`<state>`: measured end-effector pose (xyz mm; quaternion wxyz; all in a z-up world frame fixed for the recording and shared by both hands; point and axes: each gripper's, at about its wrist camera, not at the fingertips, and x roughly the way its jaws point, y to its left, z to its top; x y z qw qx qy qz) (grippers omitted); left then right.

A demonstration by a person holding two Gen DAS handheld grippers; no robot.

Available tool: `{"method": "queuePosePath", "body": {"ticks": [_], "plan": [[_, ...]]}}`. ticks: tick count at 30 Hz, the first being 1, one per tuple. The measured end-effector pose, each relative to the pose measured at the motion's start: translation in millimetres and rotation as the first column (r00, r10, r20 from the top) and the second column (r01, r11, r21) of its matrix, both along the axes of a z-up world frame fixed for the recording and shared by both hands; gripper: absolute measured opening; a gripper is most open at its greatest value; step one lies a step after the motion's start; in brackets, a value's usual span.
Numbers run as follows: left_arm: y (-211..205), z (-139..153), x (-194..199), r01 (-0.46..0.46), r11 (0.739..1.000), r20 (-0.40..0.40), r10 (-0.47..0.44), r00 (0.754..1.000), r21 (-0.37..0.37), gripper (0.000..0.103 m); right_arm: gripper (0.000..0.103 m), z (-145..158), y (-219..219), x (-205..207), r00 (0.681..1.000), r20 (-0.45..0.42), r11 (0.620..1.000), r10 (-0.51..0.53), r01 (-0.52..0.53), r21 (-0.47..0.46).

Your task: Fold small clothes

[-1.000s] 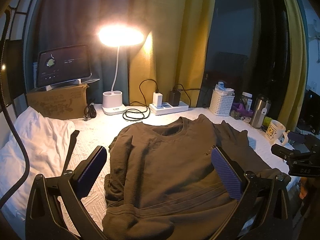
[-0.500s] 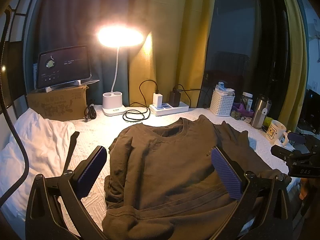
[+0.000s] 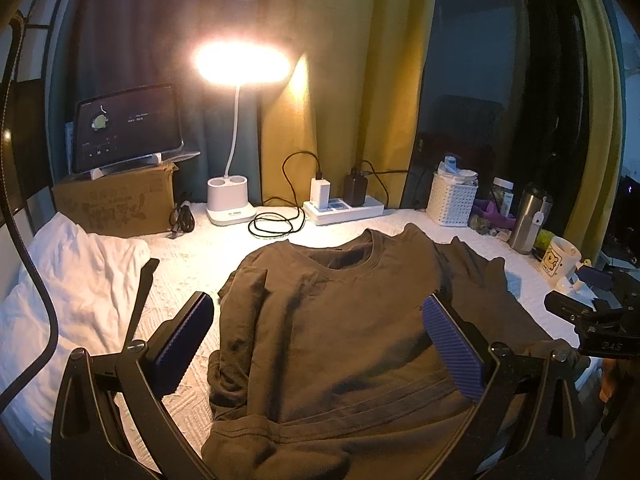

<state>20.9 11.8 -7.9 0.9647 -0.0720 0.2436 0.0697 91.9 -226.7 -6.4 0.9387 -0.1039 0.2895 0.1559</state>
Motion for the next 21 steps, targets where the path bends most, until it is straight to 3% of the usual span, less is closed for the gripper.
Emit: {"method": "queuePosePath", "body": {"ticks": [21], "plan": [[-6.4, -21.1, 82.0, 0.002, 1.0, -0.141, -0.005, 0.99, -0.021, 0.103, 0.103, -22.4, -14.2, 80.2, 0.993, -0.114, 1.0, -0.024, 0.023, -0.016]]}}
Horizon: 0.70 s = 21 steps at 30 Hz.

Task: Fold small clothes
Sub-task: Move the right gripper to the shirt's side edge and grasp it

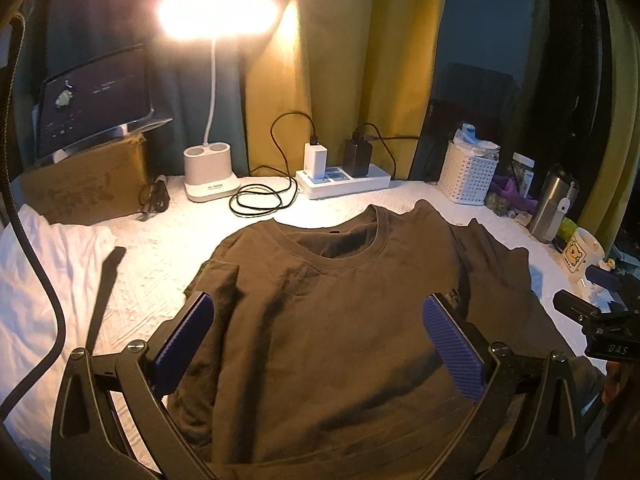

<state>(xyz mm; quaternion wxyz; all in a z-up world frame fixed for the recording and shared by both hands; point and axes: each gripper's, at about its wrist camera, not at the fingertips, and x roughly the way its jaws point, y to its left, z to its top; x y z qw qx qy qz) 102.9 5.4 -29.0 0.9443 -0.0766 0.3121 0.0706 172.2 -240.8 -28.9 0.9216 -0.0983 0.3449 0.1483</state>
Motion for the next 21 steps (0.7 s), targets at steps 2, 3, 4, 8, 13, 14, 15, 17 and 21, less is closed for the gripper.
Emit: {"method": "queuePosePath", "body": {"ticks": [2, 3, 4, 8, 13, 14, 15, 17, 21], "plan": [[-1.4, -2.0, 8.3, 0.0, 1.0, -0.007, 0.0, 1.0, -0.002, 0.103, 0.103, -2.6, -2.4, 9.6, 1.0, -0.009, 1.0, -0.001, 0.001, -0.002], [-1.9, -3.7, 14.0, -0.002, 1.0, -0.016, 0.002, 1.0, -0.005, 0.103, 0.103, -4.0, -3.5, 14.2, 1.0, -0.014, 1.0, -0.002, 0.002, -0.005], [-2.5, -4.8, 17.8, -0.003, 1.0, -0.02, 0.002, 1.0, -0.006, 0.103, 0.103, -5.4, -4.7, 18.9, 1.0, -0.018, 1.0, -0.003, 0.003, -0.007], [-4.4, -10.3, 34.7, -0.002, 1.0, -0.047, 0.002, 0.999, -0.01, 0.103, 0.103, -11.3, -9.0, 39.6, 1.0, -0.03, 1.0, -0.007, 0.007, -0.013], [-2.4, -14.9, 56.3, -0.004, 1.0, -0.072, 0.005, 0.997, 0.018, 0.103, 0.103, -27.2, -18.5, 71.9, 0.998, -0.057, 0.999, -0.035, 0.034, -0.033], [-0.5, -15.6, 60.4, -0.007, 1.0, -0.077, 0.009, 0.997, 0.021, 0.103, 0.103, -30.4, -21.4, 79.4, 0.997, -0.063, 0.998, -0.042, 0.039, -0.04], [2.1, -16.4, 65.0, -0.012, 1.0, -0.081, 0.014, 0.997, 0.026, 0.103, 0.103, -33.4, -24.2, 87.2, 0.996, -0.069, 0.998, -0.05, 0.047, -0.05], [6.8, -18.7, 72.3, -0.024, 0.999, -0.087, 0.027, 0.996, 0.036, 0.103, 0.103, -38.0, -29.7, 102.3, 0.995, -0.077, 0.996, -0.063, 0.058, -0.066], [18.5, -24.9, 87.8, -0.051, 0.998, -0.112, 0.054, 0.992, 0.036, 0.103, 0.103, -46.2, -40.5, 132.0, 0.993, -0.089, 0.995, -0.075, 0.068, -0.075]]}}
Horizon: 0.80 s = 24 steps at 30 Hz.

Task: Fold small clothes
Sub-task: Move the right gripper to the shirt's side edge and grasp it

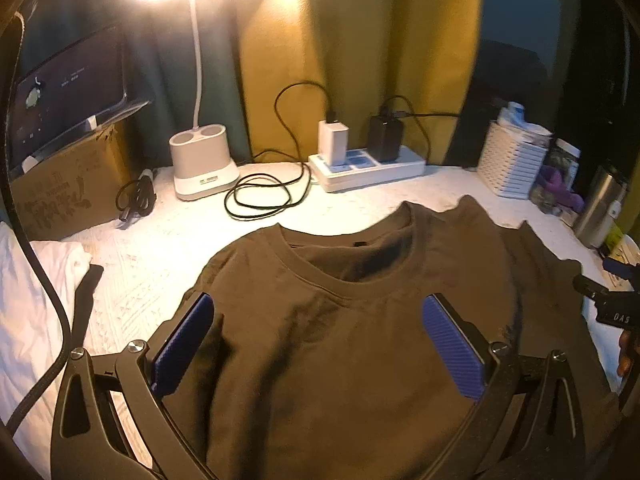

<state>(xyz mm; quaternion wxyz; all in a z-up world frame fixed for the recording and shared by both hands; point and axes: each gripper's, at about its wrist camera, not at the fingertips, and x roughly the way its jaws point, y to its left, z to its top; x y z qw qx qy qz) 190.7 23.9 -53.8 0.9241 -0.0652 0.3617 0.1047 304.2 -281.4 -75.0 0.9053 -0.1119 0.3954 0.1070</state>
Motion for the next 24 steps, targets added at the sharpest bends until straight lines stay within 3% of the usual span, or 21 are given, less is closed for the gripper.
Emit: {"method": "queuePosePath", "body": {"ticks": [7, 13, 18, 22, 24], "plan": [[9.4, -8.4, 20.2, -0.018, 1.0, -0.036, 0.019, 0.999, 0.015, 0.103, 0.103, -13.9, -7.9, 51.3, 0.999, -0.046, 0.998, 0.027, -0.025, 0.054], [14.5, -12.4, 29.7, -0.028, 0.999, -0.055, 0.029, 0.998, 0.015, 0.103, 0.099, -27.5, -8.2, 99.6, 0.987, -0.108, 0.981, 0.115, -0.096, 0.166], [21.7, -14.7, 32.0, -0.049, 0.999, -0.068, 0.049, 0.996, 0.01, 0.103, 0.079, -45.4, 2.7, 118.7, 0.974, -0.16, 0.972, 0.16, -0.127, 0.197], [26.6, -17.4, 33.0, -0.066, 0.998, -0.081, 0.066, 0.994, 0.01, 0.103, 0.078, -48.5, 16.5, 114.0, 0.976, -0.125, 0.98, 0.176, -0.161, 0.12], [27.9, -19.1, 33.6, -0.069, 0.998, -0.088, 0.069, 0.994, 0.001, 0.103, 0.052, -48.3, 21.0, 110.5, 0.977, -0.111, 0.982, 0.183, -0.174, 0.079]]}}
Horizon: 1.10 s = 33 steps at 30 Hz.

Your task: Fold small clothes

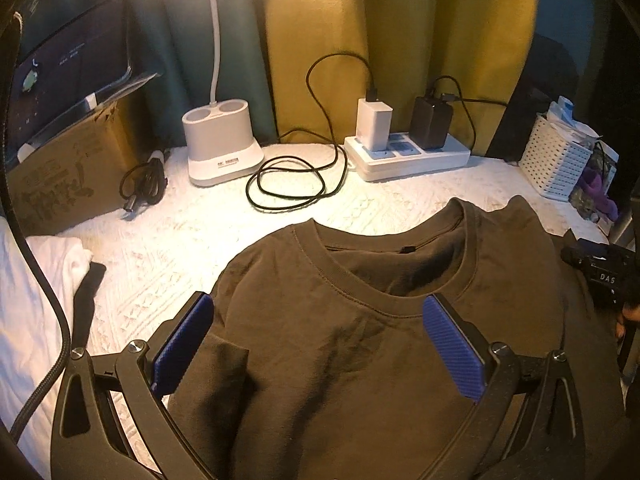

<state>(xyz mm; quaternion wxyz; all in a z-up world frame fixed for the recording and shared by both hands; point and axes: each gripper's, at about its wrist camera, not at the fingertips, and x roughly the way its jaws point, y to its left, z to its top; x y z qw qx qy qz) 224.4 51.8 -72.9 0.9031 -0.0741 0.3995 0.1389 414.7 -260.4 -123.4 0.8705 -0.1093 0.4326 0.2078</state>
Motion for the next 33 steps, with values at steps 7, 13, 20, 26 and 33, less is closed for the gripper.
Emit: {"method": "queuePosePath", "body": {"ticks": [7, 13, 20, 26, 33], "plan": [[-1.4, 3.1, -5.4, 0.011, 1.0, -0.001, -0.011, 1.0, -0.006, 0.103, 0.012, 1.3, 0.2, -11.5, 0.999, 0.027, 0.999, 0.035, -0.034, -0.039], [1.9, 7.2, -16.3, 0.006, 1.0, 0.008, -0.006, 1.0, -0.013, 0.103, 0.011, 16.1, -32.2, -28.5, 0.996, 0.061, 0.998, -0.058, 0.059, -0.024], [8.7, 11.8, -31.3, 0.021, 1.0, 0.044, -0.02, 0.999, -0.023, 0.103, 0.011, 34.9, -38.0, -44.3, 0.988, 0.115, 0.994, -0.106, 0.109, -0.021], [26.3, 13.4, -48.4, 0.005, 0.999, 0.061, -0.003, 0.998, -0.036, 0.103, 0.011, 59.9, -29.5, -63.3, 0.979, 0.164, 0.992, -0.123, 0.125, -0.006], [54.1, 11.3, -70.3, -0.023, 0.997, 0.09, 0.03, 0.996, -0.072, 0.103, 0.011, 88.1, 9.6, -83.2, 0.974, 0.211, 0.996, -0.083, 0.089, -0.02]]}}
